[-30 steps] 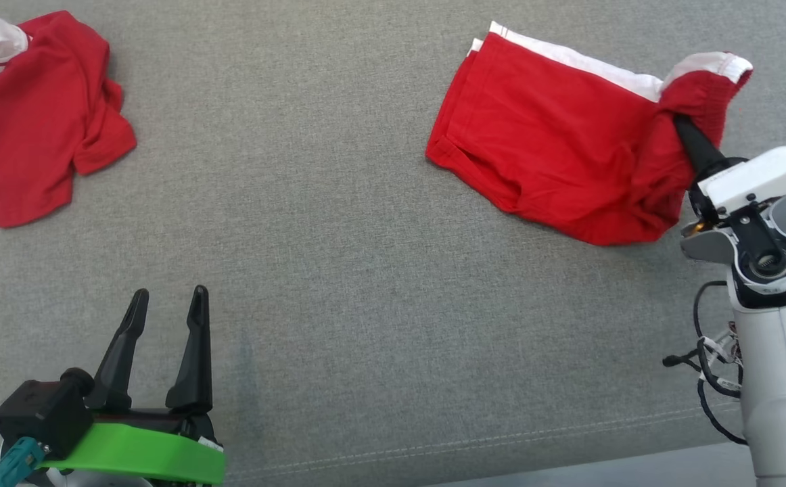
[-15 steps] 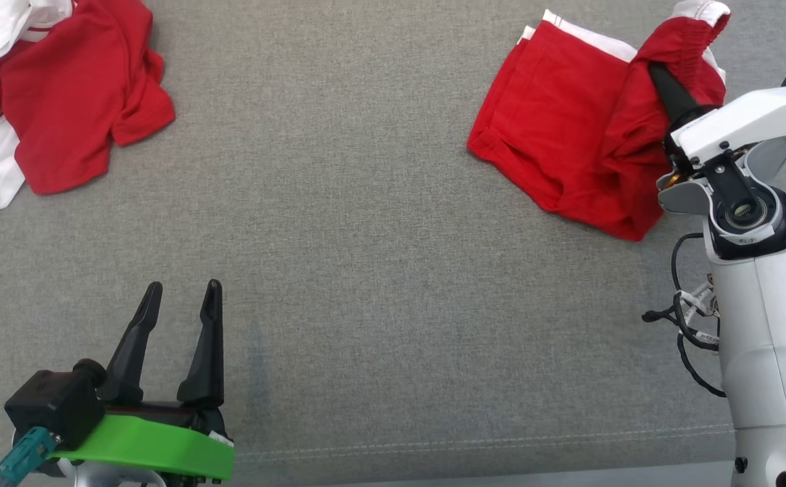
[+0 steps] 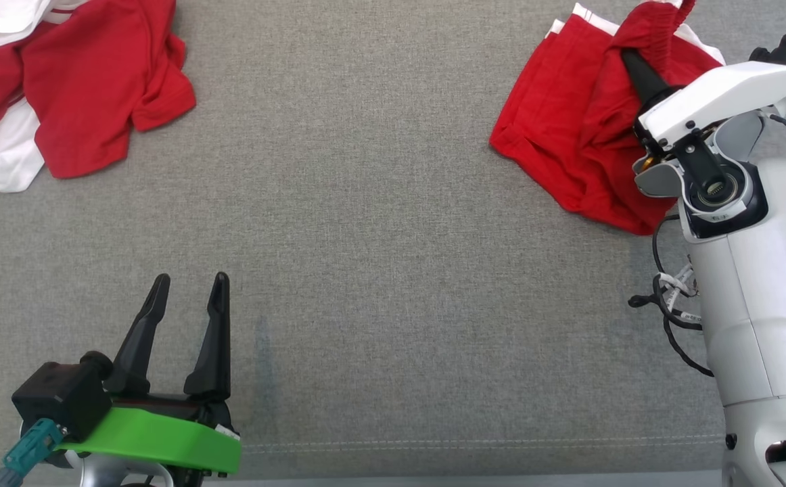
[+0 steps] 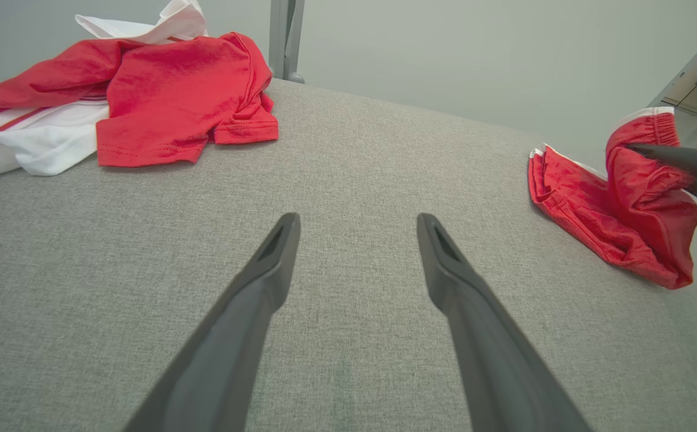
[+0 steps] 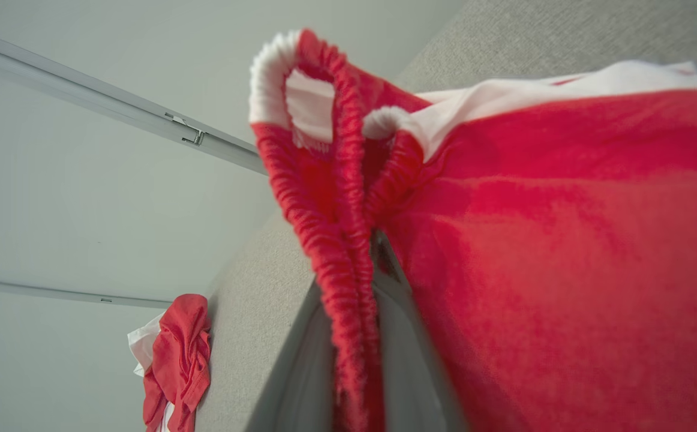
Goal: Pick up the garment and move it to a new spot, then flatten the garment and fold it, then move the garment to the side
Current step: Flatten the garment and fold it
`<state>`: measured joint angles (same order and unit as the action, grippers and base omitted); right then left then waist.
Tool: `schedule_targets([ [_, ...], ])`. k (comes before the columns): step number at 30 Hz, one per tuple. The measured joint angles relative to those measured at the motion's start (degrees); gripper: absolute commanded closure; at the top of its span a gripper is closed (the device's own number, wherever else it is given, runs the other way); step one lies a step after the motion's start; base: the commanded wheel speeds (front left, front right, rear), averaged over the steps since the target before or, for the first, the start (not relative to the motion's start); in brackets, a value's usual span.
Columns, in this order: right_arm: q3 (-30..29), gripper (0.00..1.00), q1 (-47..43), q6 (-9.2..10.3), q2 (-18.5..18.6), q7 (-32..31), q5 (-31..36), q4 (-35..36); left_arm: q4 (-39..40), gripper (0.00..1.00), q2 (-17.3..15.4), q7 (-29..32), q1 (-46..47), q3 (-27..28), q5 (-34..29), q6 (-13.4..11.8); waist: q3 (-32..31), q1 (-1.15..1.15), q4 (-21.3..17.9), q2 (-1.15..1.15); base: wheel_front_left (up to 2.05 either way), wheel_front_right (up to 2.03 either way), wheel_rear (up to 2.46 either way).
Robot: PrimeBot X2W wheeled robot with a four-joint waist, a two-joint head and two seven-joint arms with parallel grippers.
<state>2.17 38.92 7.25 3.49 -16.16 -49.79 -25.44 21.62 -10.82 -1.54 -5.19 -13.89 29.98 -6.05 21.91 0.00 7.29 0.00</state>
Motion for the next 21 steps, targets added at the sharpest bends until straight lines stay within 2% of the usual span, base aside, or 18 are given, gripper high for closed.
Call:
schedule_targets([
  [1,-0.04,1.00,0.19,0.00,0.00,0.03,0.02,-0.53,-0.05,0.00,0.01,0.00,0.01,-0.02,0.00,0.00,0.01,0.00,0.07,0.00,0.00,0.00,0.00],
  [2,-0.14,0.56,0.40,0.00,0.00,0.34,0.02,-0.99,-0.09,0.00,0.04,0.00,0.01,-0.07,0.00,0.00,0.01,0.00,0.14,0.00,0.00,0.00,0.00],
  [3,-0.07,0.56,0.58,0.00,0.03,0.46,0.08,-1.37,-0.12,0.00,0.09,0.00,0.02,-0.07,0.00,0.00,0.02,0.00,0.20,0.00,0.00,0.00,0.00],
  [4,0.09,0.16,0.62,0.00,0.07,0.46,0.40,-1.62,-0.14,0.00,0.14,0.00,0.04,-0.11,0.00,0.00,0.02,0.00,0.27,0.00,0.00,0.00,0.00],
  [5,0.18,0.00,0.63,0.00,0.02,0.48,0.47,-1.91,-0.19,0.00,0.16,-0.01,0.06,-0.12,0.00,0.00,0.02,0.00,0.34,0.00,0.00,0.00,0.00],
  [21,6.28,0.00,2.29,-0.23,0.04,4.83,-6.98,0.21,-2.24,0.00,0.55,-0.15,0.77,-0.16,0.00,0.01,-2.33,0.00,0.76,0.00,0.00,0.00,0.00],
])
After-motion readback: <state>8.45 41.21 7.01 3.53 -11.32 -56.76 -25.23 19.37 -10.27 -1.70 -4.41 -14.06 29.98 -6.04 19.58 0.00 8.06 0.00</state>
